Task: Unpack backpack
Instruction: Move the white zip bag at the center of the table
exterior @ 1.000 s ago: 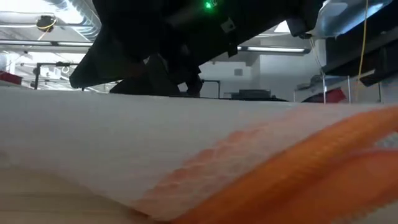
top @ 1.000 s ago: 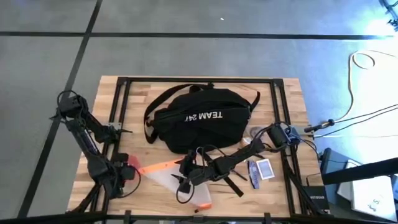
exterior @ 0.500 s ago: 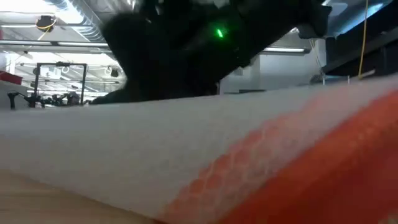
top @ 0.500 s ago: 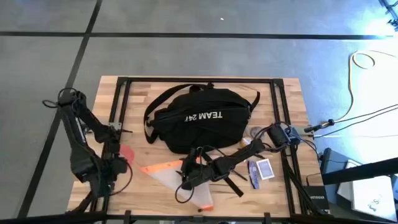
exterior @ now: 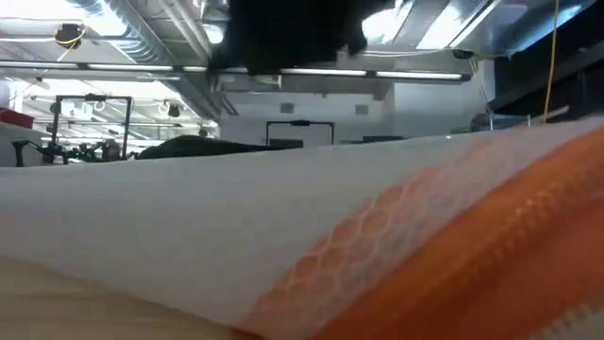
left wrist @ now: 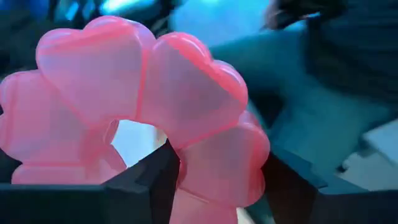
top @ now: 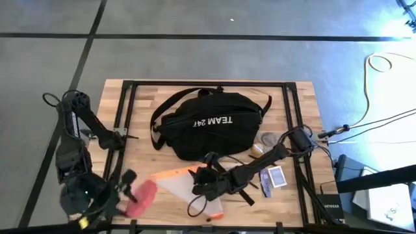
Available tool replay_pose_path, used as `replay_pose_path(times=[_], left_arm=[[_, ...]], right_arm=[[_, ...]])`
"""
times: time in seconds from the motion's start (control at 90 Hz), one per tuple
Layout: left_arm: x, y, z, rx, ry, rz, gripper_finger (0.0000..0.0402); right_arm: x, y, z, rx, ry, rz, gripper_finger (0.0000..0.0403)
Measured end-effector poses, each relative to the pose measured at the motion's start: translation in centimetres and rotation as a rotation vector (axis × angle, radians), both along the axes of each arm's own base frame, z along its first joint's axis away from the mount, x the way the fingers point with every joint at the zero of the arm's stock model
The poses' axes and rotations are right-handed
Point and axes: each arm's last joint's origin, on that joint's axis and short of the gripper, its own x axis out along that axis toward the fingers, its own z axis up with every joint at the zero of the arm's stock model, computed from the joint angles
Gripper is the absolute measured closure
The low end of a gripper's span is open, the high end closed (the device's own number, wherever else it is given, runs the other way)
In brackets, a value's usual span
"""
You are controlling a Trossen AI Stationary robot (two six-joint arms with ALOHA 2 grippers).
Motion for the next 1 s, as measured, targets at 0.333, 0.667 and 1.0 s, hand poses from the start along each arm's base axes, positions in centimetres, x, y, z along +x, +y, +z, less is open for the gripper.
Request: replay_pose_path(times=[0.333, 0.667, 1.0], left_arm=[[2.4, -0.6, 0.0, -0.008, -0.167, -0.301, 0.0222], [5.4, 0.6, -0.8, -0.054, -0.245, -0.497, 0.0222], [7.7, 2.4, -2.0, 0.001, -0.29, -0.519, 0.0222]], right_arm=[[-1.3, 5.7, 7.1, -0.057, -0.366, 0.706, 0.0155], [-0.5, 4.4, 9.1, -0.107, -0.524, 0.701, 0.0155], [0.5, 3.4, 10.4, -0.023, -0.578, 0.84, 0.0155]])
